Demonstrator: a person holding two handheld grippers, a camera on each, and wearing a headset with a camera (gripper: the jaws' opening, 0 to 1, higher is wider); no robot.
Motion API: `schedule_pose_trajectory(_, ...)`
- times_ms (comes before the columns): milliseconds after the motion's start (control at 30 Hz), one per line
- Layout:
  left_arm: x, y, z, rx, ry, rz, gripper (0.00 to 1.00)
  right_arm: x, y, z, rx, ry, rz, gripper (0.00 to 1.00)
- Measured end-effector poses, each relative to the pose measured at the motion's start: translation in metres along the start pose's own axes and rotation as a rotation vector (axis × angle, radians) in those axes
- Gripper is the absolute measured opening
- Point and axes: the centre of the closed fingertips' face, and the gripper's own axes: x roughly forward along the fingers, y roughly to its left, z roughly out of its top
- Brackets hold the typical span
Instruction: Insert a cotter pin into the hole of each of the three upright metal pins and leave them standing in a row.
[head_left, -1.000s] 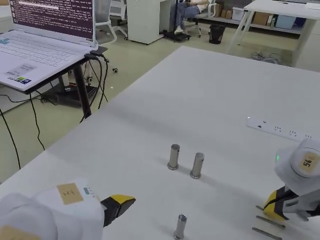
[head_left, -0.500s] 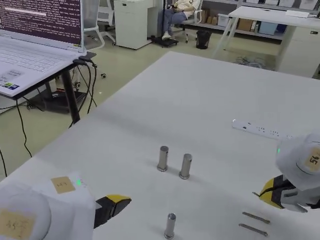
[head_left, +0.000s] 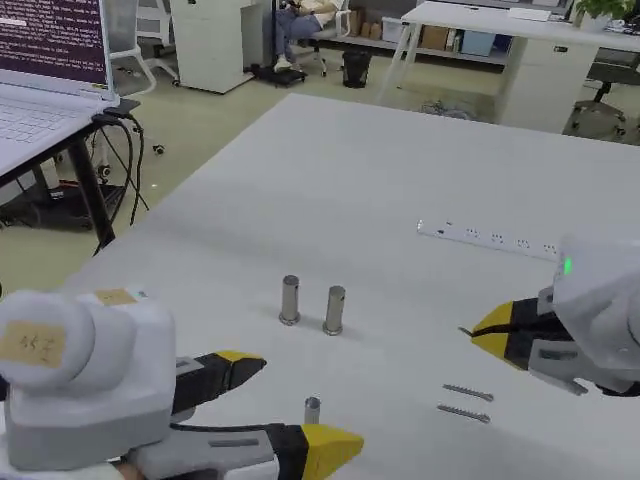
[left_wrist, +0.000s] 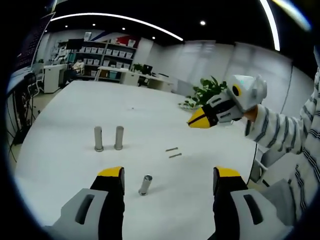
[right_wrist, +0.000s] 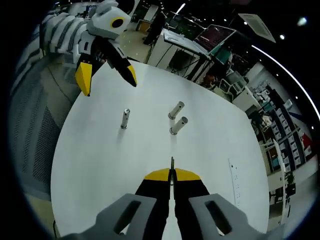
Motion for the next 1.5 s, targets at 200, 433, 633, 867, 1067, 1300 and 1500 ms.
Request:
schedule_pose_trajectory(200,0.007,-0.005,0.001,0.004,0.005,-0.018,0.66,-0.013,0.015,0.015,-0.027,-0.026,-0.047,0.00)
schedule_pose_trajectory(433,0.014,-0.023,0.008,-0.038,-0.006,-0.101,0.55,-0.021,0.033,0.029,-0.023,-0.068,-0.069,0.00)
schedule_pose_trajectory(633,0.018,-0.036,0.019,-0.037,-0.027,-0.152,0.48,-0.017,0.049,0.041,-0.026,-0.101,-0.059,0.00)
schedule_pose_trajectory(867,0.021,-0.054,0.015,-0.040,0.024,-0.227,0.35,-0.015,0.062,0.053,-0.021,-0.138,-0.038,0.00)
schedule_pose_trajectory(1067,0.023,-0.062,0.014,-0.081,0.041,-0.259,0.20,-0.015,0.068,0.059,-0.032,-0.150,-0.029,0.00)
schedule_pose_trajectory(1300,0.024,-0.066,0.014,-0.102,0.050,-0.288,0.08,-0.018,0.070,0.063,-0.025,-0.165,-0.032,0.00)
schedule_pose_trajectory(1500,0.024,-0.067,0.014,-0.110,0.056,-0.298,0.03,-0.018,0.073,0.065,-0.028,-0.170,-0.031,0.00)
